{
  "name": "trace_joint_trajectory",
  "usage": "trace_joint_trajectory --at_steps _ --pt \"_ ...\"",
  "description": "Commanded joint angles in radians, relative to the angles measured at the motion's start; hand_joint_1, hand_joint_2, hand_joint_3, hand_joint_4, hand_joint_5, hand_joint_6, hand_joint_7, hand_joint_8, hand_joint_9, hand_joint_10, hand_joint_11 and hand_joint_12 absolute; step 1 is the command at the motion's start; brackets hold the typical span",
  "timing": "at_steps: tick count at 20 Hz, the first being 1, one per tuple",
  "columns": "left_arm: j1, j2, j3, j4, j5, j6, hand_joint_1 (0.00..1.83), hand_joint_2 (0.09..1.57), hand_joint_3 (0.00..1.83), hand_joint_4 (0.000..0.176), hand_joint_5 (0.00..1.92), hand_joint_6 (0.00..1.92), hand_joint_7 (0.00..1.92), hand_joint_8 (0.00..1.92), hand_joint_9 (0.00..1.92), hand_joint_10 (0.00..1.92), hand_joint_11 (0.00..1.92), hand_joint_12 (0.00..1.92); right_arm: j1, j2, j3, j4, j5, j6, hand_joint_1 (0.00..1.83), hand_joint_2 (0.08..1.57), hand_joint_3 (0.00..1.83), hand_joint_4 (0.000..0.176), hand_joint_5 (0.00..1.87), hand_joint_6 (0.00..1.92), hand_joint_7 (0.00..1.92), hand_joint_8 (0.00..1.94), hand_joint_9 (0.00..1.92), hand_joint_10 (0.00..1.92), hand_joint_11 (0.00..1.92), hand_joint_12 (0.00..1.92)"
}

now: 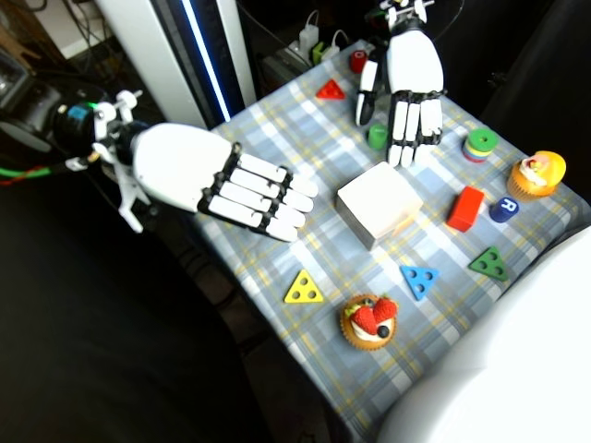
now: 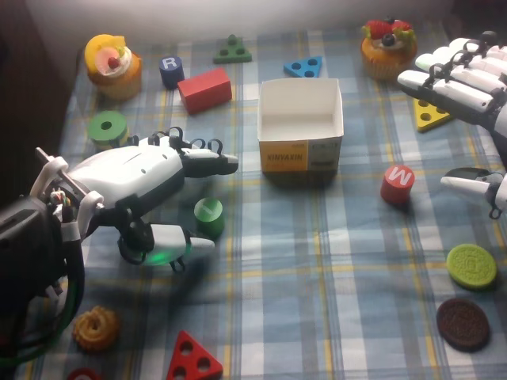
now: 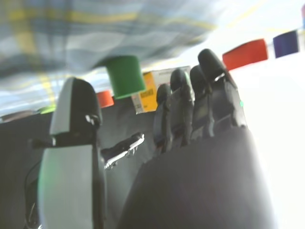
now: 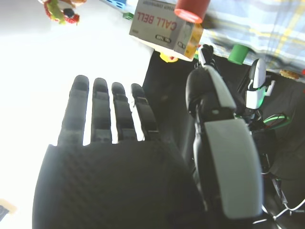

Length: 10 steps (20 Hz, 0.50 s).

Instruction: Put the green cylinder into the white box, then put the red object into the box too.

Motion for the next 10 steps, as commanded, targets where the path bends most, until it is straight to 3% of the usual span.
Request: trace_joint_trajectory --at_steps 1,2,3,4,5,6,7,8,10 --pt "-0.005 -0.01 0.005 0.022 -0.091 -0.002 1.0 1.15 0.01 0.037 0.45 0.1 0.47 0.08 0.0 0.8 0.0 1.32 0.002 -0.002 0.003 -0.001 0.126 0.004 0.55 1.32 0.0 0.0 0.0 0.0 0.0 0.0 0.0 0.0 0.0 0.0" --pt "-0.005 -0.012 0.007 0.021 -0.089 -0.002 1.0 1.16 0.01 0.037 0.46 0.15 0.5 0.12 0.0 0.93 0.0 1.36 0.002 -0.002 0.003 -0.001 0.126 0.005 0.55 1.32 0.0 0.0 0.0 0.0 0.0 0.0 0.0 0.0 0.0 0.0" --pt "-0.005 -0.014 0.008 0.02 -0.087 -0.002 1.05 1.14 0.0 0.023 0.42 0.41 0.55 0.32 0.08 1.14 0.0 1.57 0.0 -0.003 0.004 0.0 0.126 0.005 0.57 1.32 0.0 0.0 0.0 0.0 0.0 0.0 0.0 0.0 0.0 0.0" --pt "-0.005 -0.015 0.009 0.02 -0.085 -0.002 1.04 1.15 0.0 0.021 0.32 0.73 0.48 0.62 0.12 1.25 0.0 1.8 -0.001 -0.003 0.005 0.002 0.126 0.005 0.58 1.32 0.0 0.0 0.0 0.0 0.0 0.0 0.0 0.0 0.0 0.0" --pt "-0.004 -0.016 0.009 0.02 -0.084 -0.002 1.01 1.17 0.01 0.029 0.24 1.02 0.44 0.94 0.15 1.39 0.0 1.9 -0.002 -0.004 0.006 0.003 0.126 0.006 0.6 1.31 0.0 0.0 0.0 0.0 0.0 0.0 0.0 0.0 0.0 0.0" --pt "-0.004 -0.018 0.014 0.017 -0.079 -0.002 1.22 1.24 0.01 0.006 0.28 1.14 0.63 1.36 0.23 1.52 0.0 1.92 -0.002 -0.004 0.006 0.005 0.126 0.007 0.6 1.31 0.0 0.0 0.0 0.0 0.0 0.0 0.0 0.0 0.0 0.0" --pt "-0.004 -0.024 0.021 0.011 -0.073 -0.002 1.13 1.28 0.01 0.0 0.5 1.44 0.72 1.47 0.3 1.56 0.0 1.92 -0.003 -0.005 0.007 0.006 0.126 0.008 0.6 1.31 0.0 0.0 0.0 0.0 0.0 0.0 0.0 0.0 0.0 0.0" --pt "-0.004 -0.026 0.024 0.009 -0.072 -0.002 1.15 1.24 0.0 0.0 0.66 1.34 0.81 1.39 0.43 1.5 0.0 1.92 -0.003 -0.005 0.007 0.006 0.126 0.008 0.59 1.32 0.0 0.0 0.0 0.0 0.0 0.0 0.0 0.0 0.0 0.0" --pt "-0.007 -0.022 0.017 0.012 -0.088 -0.001 1.17 1.24 0.0 0.0 0.69 1.28 0.82 1.45 0.49 1.49 0.0 1.92 -0.005 -0.005 0.007 0.007 0.126 0.009 0.59 1.32 0.0 0.0 0.0 0.0 0.0 0.0 0.0 0.0 0.0 0.0"
